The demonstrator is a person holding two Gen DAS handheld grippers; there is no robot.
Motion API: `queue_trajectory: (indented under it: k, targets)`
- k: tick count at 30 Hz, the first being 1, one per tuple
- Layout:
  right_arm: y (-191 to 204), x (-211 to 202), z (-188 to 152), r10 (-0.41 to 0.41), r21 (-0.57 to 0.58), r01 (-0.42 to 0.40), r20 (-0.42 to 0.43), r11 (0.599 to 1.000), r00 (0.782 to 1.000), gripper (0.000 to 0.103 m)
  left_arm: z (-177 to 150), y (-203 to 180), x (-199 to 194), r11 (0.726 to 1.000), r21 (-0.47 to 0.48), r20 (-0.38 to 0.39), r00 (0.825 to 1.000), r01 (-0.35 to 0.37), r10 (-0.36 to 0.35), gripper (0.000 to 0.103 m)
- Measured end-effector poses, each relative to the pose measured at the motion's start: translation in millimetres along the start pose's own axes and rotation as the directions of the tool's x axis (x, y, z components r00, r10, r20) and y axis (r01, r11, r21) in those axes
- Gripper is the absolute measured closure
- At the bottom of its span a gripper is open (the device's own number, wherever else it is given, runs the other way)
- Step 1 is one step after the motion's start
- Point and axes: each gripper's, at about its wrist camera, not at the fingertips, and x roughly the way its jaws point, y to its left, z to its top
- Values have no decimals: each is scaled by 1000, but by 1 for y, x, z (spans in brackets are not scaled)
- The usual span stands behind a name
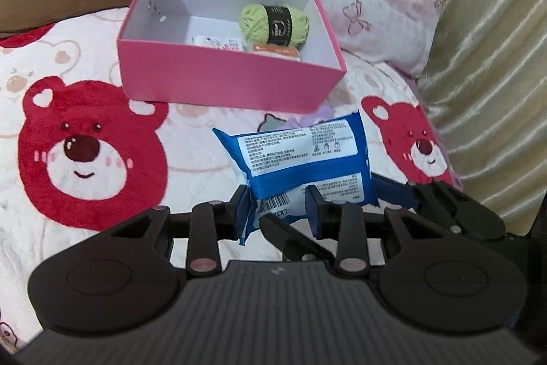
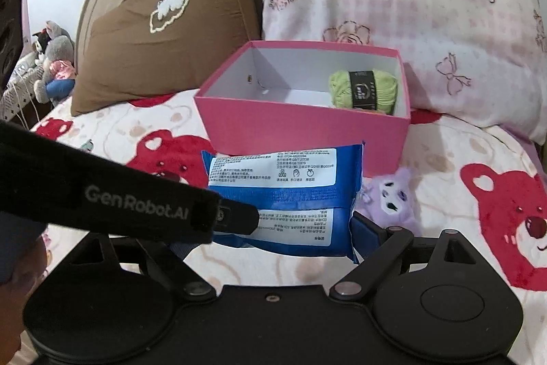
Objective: Organize objects
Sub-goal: 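Lift the blue pack with both tools and carry it over the pink box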
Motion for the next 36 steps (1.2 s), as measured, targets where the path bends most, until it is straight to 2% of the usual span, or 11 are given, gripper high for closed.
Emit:
queue_trajectory:
  k: [8, 13, 17, 23, 30, 36]
  targets:
    - [15, -8, 14, 14, -29, -14, 13, 999, 1000, 10, 7, 10, -23, 999, -30, 33, 999, 20, -19, 71]
    - [19, -19, 30, 21, -84, -18, 40, 996, 999, 10, 15, 16, -39, 995, -60, 55, 996, 75, -72, 71]
    - [23, -23, 44, 33, -114, -28, 47, 993, 998, 10, 24, 20, -51, 996, -49, 93, 994, 68, -63, 71]
    - [32, -22, 63, 46, -162, -37, 50, 986, 998, 10, 47, 25, -61, 997, -40, 109, 992, 67, -63, 71]
    - [29, -18, 107, 55, -138, -55, -8, 989, 998, 11, 78, 24, -69, 997, -22, 104, 992, 73, -70, 71]
    - [33, -17, 138, 26, -212, -36, -46, 977, 999, 11, 108, 25, -70, 994, -26, 94, 991, 103, -100, 71]
